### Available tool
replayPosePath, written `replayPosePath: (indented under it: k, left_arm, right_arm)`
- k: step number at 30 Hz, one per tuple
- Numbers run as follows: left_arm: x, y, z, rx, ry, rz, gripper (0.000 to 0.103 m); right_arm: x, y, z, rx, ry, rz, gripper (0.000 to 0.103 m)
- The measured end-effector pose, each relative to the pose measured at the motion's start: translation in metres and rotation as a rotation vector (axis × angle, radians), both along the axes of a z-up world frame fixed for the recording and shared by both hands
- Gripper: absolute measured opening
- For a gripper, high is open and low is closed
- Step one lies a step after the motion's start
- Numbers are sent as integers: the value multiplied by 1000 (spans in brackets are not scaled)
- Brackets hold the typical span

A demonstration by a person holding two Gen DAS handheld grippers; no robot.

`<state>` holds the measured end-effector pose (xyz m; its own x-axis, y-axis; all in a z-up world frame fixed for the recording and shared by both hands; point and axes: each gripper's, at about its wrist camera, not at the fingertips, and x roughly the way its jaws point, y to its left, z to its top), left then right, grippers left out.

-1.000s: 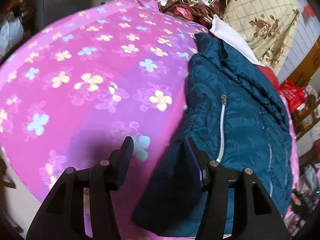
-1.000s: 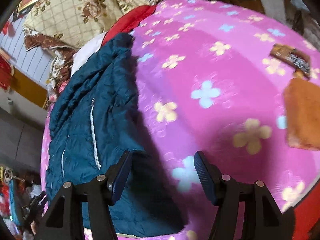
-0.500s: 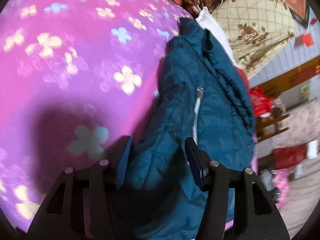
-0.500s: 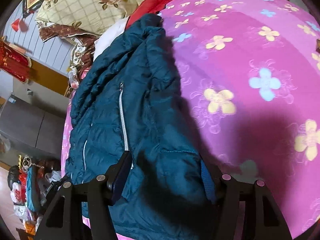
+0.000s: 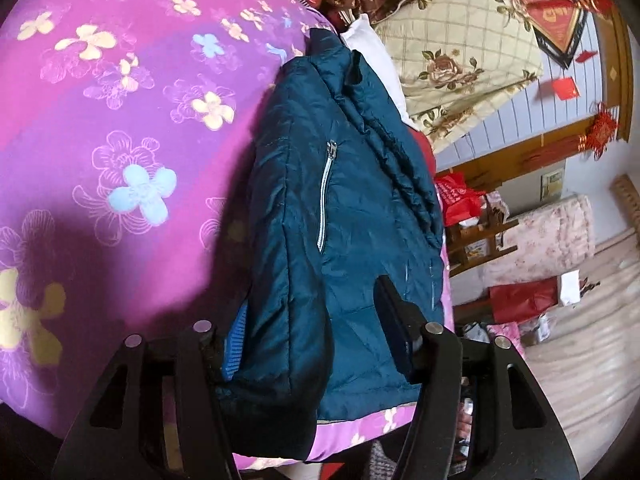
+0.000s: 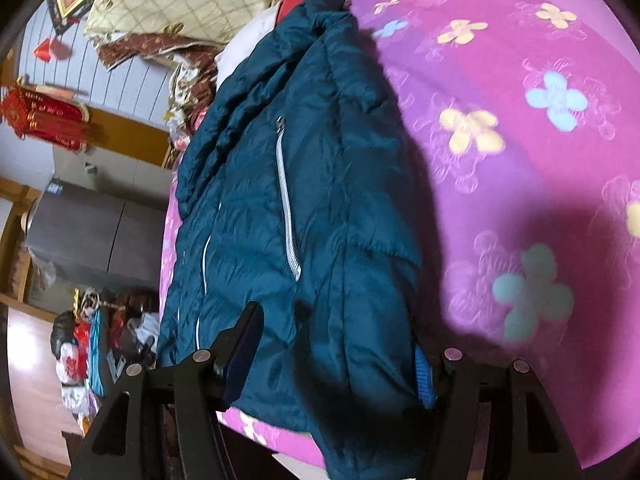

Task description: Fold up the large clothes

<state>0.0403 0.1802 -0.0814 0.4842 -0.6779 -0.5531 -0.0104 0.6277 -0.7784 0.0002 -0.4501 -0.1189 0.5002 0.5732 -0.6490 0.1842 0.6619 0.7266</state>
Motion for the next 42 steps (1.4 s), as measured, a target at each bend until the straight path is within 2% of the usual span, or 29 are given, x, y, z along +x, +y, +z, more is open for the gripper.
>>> replayPosePath:
  k: [6,7,9,11,16,21,30,34,35,36,37,38,39,42]
  left_arm:
    - [11,-3,-11,95,40,10,62]
    - [12,-3,-14,95,40,5,62]
    - [11,-3,-16,64,17,-3,72]
    - [8,-4,-19,19,7,-12,75]
    - [-5,-24,-12,40,-30,-111,75]
    - [-17,-40,-8,59,-46,-123,75]
    - [-26,-66,-9,166,-42,-76,76]
    - [-25,-73,-6,225,-31,-67,76]
    - [-23,-74,-5,235,-18,-66,73]
    - [-22,-73,-5,242,-9,-65,57]
    - [-21,-72,-4,266,-1,-63,46]
    - [-19,-72,-3,302,12,-58,27]
    - [-18,-71,-3,333,27,-51,20]
    - [-25,-63,2,339,29,-13,13]
  right_arm:
    - [-12,7,0,-1,-11,25,63]
    - [-13,7,-1,3,-11,25,63]
    - [-16,8,-2,11,-12,29,63]
    - [-20,12,-1,9,-17,40,63]
    - [-24,30,1,-31,-35,89,63]
    - [-22,49,1,-37,-53,121,64]
    - [-28,68,6,-119,-84,81,65]
    - [-28,74,9,-179,-81,75,61]
    - [-28,74,9,-191,-77,75,58]
    - [-27,74,9,-206,-70,72,52]
    - [-26,74,10,-220,-61,66,50]
    - [-26,74,10,-230,-53,63,45]
    - [-26,73,10,-241,-45,61,40]
    - [-28,68,11,-248,-38,53,33]
